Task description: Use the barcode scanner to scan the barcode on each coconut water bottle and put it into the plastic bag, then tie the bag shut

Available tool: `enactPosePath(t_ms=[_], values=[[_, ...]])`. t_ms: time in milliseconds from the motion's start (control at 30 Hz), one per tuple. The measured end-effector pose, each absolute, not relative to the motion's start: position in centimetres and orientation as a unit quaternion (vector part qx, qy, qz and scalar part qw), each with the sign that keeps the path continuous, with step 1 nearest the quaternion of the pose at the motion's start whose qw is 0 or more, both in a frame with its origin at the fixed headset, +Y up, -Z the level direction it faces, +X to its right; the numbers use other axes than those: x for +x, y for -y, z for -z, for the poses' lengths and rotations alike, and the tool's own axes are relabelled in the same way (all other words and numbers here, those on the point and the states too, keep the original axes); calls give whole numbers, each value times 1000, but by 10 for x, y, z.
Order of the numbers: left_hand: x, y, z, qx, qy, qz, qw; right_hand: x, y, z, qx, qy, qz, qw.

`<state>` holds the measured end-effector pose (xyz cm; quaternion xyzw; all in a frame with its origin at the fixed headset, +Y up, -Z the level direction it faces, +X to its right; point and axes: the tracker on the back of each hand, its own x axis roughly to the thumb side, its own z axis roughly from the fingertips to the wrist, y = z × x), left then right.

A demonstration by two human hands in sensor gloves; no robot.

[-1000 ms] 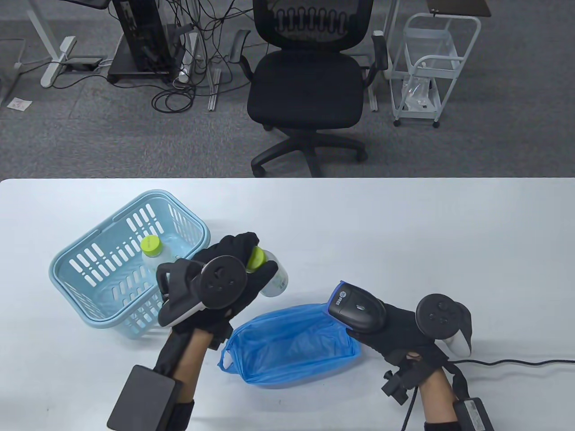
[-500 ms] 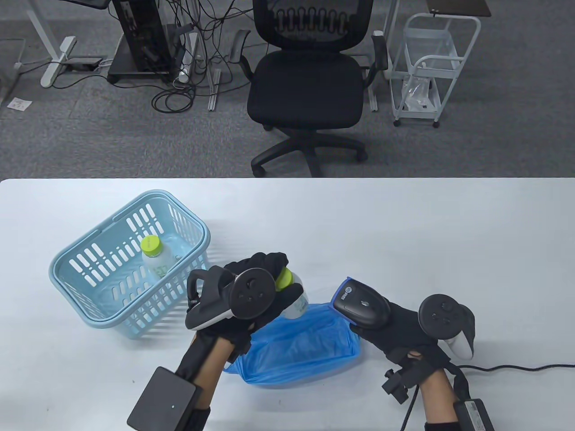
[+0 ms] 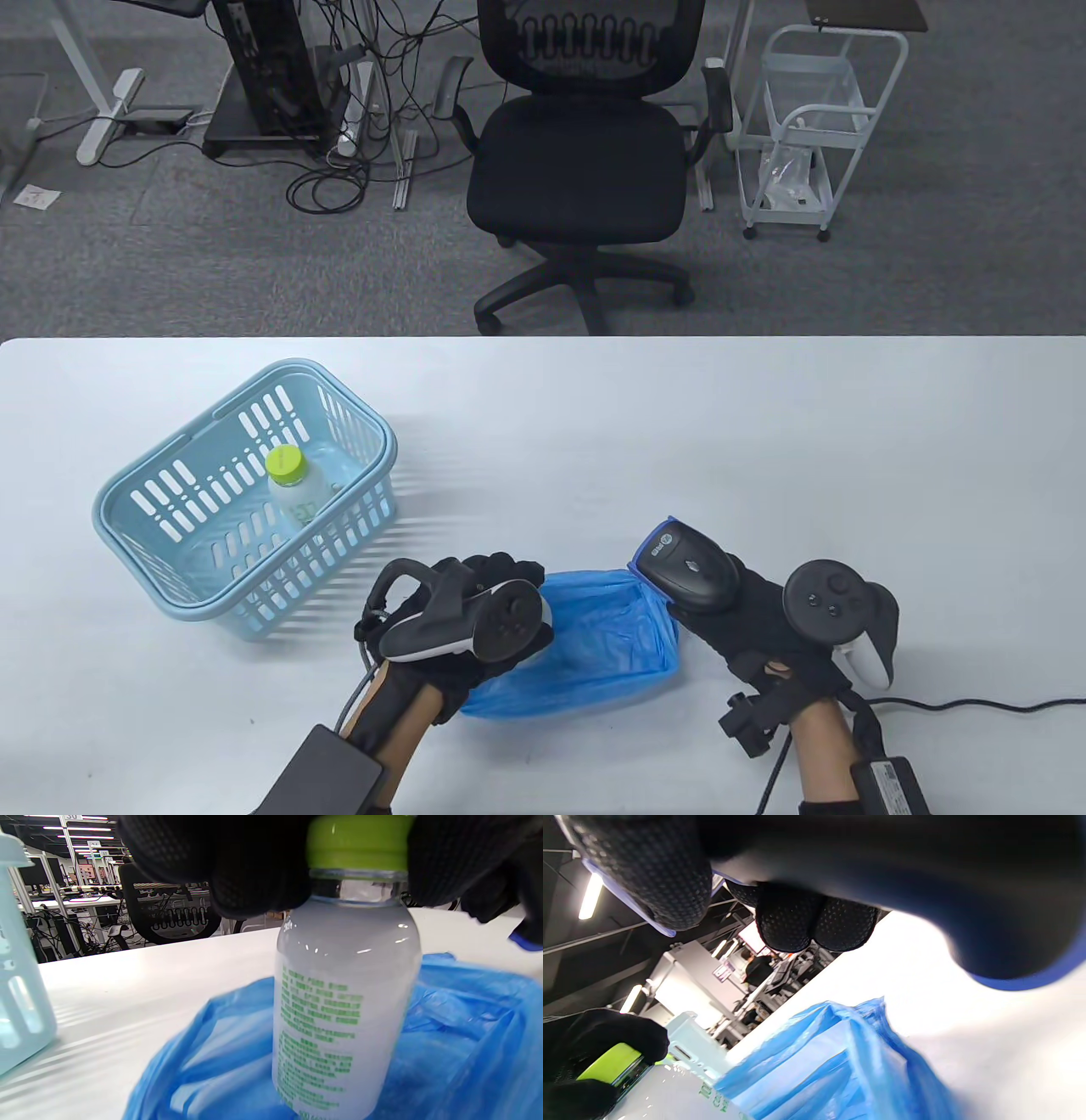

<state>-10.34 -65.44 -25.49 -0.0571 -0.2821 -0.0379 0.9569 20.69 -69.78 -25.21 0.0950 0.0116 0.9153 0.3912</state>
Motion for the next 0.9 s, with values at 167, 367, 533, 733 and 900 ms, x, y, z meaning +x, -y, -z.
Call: enactPosePath(t_ms=[167,367,533,733,900], values=[[-105,661,264,-93,286,42,953,211,696,250,76,-4,-921,382],[-143,617,290,-25,250,-11,968,217,693,249,65,1,-922,382],[-205,586,343,-44,111,59,991,221,696,251,45,-8,-927,373],[-276,596,393,-133,-30,76,988,224,702,252,26,-16,-929,368],[-307,624,418,-235,-74,94,965,223,706,254,21,-25,-931,364]])
